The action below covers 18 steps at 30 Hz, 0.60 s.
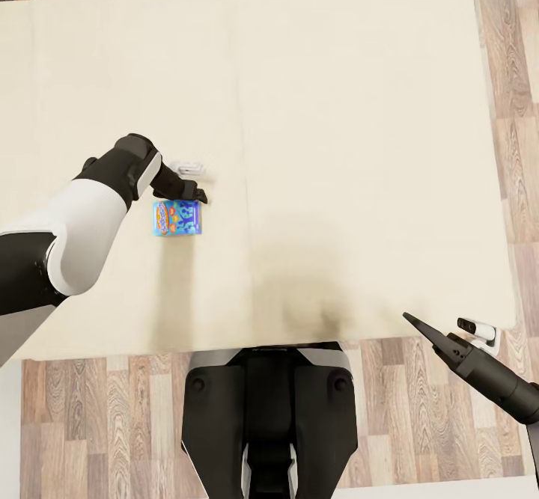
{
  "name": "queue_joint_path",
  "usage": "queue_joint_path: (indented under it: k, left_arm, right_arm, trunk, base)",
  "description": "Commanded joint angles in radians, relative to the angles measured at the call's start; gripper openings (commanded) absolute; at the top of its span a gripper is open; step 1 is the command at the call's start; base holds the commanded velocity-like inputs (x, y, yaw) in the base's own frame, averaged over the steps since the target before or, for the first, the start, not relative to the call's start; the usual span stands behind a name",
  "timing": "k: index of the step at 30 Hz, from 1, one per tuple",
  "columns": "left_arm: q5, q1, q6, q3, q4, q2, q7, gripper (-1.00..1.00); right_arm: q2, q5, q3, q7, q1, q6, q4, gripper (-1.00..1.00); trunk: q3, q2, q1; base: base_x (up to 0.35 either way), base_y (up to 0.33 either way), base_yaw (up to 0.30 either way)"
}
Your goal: Put all the toys in the child's room - the three board games (two on the bed and one on the table), the two jigsaw puzzles on the table, and the tennis ball on the table - inside the toy box on the table in the child's room.
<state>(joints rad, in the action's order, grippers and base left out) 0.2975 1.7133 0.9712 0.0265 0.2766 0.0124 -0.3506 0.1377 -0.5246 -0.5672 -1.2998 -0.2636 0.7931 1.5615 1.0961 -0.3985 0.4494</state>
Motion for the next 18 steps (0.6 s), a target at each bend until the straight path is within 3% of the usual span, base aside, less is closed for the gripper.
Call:
queue_joint_path:
  k: [1, 18]
  left_arm:
    - [0.011, 0.0, 0.003, 0.003, 0.001, 0.0, -0.008, 1.0]
    - [0.009, -0.004, 0.006, 0.005, 0.001, 0.001, -0.009, 1.0]
  right_arm:
    - [0.0, -0.003, 0.0, -0.001, 0.0, 0.008, 0.0, 1.0]
    - [0.0, -0.003, 0.0, -0.001, 0.0, 0.008, 0.0, 1.0]
  trunk:
    - [0.001, -0.002, 0.001]
    - [-0.004, -0.002, 0.001]
  base:
    - [0.0, 0.0, 0.0]
    - [0.0, 0.0, 0.0]
